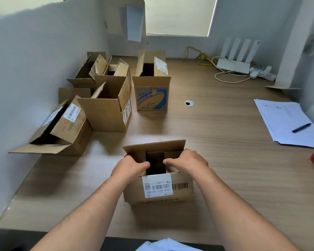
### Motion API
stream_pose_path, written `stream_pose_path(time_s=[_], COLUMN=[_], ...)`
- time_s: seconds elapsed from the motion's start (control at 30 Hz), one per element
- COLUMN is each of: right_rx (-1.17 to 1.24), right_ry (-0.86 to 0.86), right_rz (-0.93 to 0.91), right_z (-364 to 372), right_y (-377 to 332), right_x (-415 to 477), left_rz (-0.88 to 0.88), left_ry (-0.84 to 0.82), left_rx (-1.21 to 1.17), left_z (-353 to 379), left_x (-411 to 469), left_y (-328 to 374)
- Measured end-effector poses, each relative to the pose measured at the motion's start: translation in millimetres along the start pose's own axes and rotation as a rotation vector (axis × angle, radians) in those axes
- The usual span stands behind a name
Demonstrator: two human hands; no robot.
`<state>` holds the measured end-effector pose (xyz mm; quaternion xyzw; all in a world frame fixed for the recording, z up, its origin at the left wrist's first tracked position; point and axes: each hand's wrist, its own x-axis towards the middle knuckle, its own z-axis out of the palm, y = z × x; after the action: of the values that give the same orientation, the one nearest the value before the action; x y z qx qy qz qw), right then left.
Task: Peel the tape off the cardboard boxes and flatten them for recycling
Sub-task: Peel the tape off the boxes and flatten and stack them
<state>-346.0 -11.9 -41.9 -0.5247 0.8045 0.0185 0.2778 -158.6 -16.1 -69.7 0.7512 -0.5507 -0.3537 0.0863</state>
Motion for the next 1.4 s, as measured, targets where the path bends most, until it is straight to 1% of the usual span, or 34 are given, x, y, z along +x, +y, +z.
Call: stream_pose_path(time_s=[0.07,0.13,0.23,0.3,0.37,0.43,0.5,0.57,0.63,0.7,0.77,0.87,1.03,1.1,1.17,1.3,1.33,1.4], right_rx=[-0.120,-0.190,-0.125,-0.075,-0.099,-0.145,-0.107,0.062,0.369,0.660,0.827,0.938,0.963,1.027,1.163,1.476,1.504,1.473], right_ry=[-0.031,-0.042,-0.028,-0.024,-0.035,-0.011,-0.011,-0.073,-0.126,-0.109,-0.056,-0.049,-0.078,-0.125,-0.150,-0.095,-0.087,-0.062], right_rz=[0.010,0.024,0.034,0.032,0.019,0.020,-0.004,-0.030,-0.019,0.022,0.091,0.132,0.054,0.025,0.008,-0.069,-0.095,-0.136], right_z=[-0.1,1.7,2.2,2.7,3.8,4.0,-0.2,-10.8,-23.4,-31.9,-34.2,-29.3,-28.9,-35.2,-42.7,-59.2,-62.0,-64.9], right_y=[-2.5,-1.0,6.6,8.8,6.9,4.2,3.8,6.9,14.9,27.7,43.3,54.0,52.4,54.7,59.1,62.1,61.3,57.1], right_x=[-2.2,-1.7,1.3,3.2,1.9,-0.6,-0.3,3.0,7.0,11.8,16.8,20.8,18.3,17.8,20.2,20.1,18.9,15.5], left_rz=[0.017,0.011,0.018,0.036,0.049,0.050,0.036,0.032,0.025,0.005,-0.014,-0.041,-0.067,-0.044,-0.019,0.047,0.063,0.099], left_ry=[0.007,-0.014,-0.038,-0.048,-0.075,-0.101,-0.124,-0.136,-0.130,-0.106,-0.084,-0.089,-0.138,-0.186,-0.180,-0.124,-0.117,-0.112], left_rx=[-0.074,-0.195,-0.404,-0.433,-0.426,-0.441,-0.486,-0.514,-0.556,-0.612,-0.645,-0.651,-0.672,-0.748,-0.893,-1.204,-1.241,-1.212], left_z=[-0.3,-3.6,-14.0,-18.8,-20.0,-19.6,-20.8,-23.4,-25.3,-26.1,-25.6,-24.5,-25.6,-30.0,-37.0,-52.8,-55.7,-58.8], left_x=[-2.3,-4.2,-2.4,0.6,2.0,2.7,3.6,2.9,2.4,2.3,3.7,4.4,3.9,4.5,3.4,-1.7,-3.6,-8.2], left_y=[2.3,4.8,4.6,3.0,2.1,1.8,0.4,-0.9,-0.7,-0.4,-1.0,0.4,5.8,7.9,13.1,23.9,25.7,29.7])
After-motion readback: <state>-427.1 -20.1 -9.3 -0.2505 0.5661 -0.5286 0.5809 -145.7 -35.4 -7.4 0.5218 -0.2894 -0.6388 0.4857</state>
